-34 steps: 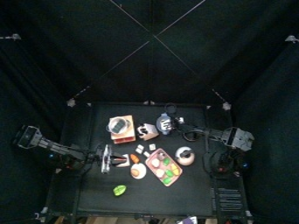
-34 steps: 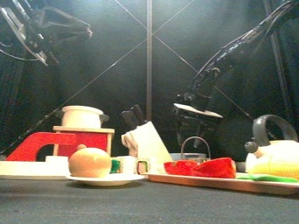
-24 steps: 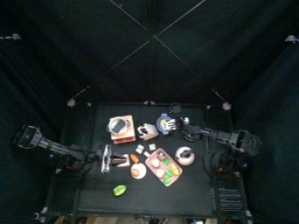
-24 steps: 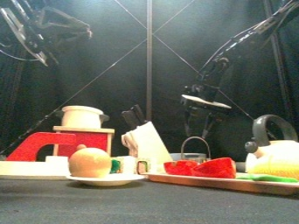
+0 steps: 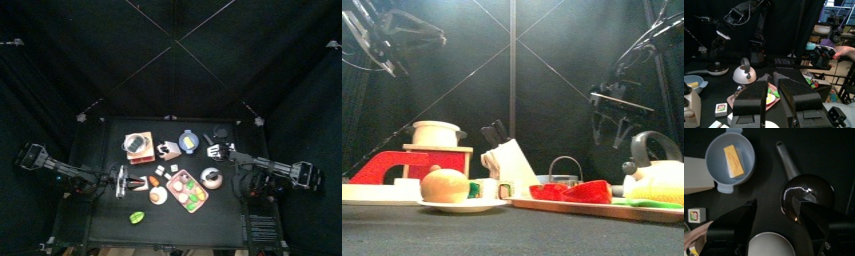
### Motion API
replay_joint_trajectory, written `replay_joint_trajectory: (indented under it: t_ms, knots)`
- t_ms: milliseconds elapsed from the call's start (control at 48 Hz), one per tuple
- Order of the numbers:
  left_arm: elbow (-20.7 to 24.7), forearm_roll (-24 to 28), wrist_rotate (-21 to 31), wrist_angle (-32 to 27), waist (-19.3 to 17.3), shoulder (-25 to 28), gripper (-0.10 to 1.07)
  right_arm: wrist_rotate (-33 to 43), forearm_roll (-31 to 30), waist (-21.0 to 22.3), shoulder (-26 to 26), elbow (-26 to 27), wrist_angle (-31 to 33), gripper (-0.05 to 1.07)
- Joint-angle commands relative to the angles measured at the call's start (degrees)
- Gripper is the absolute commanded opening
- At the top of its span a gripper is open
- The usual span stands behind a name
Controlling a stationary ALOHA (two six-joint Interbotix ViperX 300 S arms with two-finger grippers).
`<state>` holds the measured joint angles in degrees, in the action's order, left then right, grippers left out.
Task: Grab pot lid and place in front middle of table
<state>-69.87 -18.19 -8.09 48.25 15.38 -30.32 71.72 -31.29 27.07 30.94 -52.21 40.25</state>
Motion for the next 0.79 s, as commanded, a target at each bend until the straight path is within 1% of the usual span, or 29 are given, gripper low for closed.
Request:
replay_joint_trajectory:
  t_ms: [0, 125, 292, 771]
  knots:
    - [0.6, 0.0, -0.1, 0.3, 0.1, 0.0, 0.62, 0.0, 0.2, 0.6, 1.8, -1.1, -0.1, 0.90]
    - [0.7, 0.0, -0.1, 0.2, 0.1, 0.1, 0.62, 0.1, 0.1, 2.2, 1.7, -2.9, -0.5, 0.90]
    - [0.7, 0.0, -0.1, 0.2, 0.1, 0.1, 0.62, -0.2, -0.7, 4.7, -0.6, -4.4, -2.0, 0.90]
    - [0.7, 0.0, -0.1, 0.2, 0.1, 0.2, 0.62, 0.5, -3.6, 9.2, -5.8, -7.3, -7.1, 0.90]
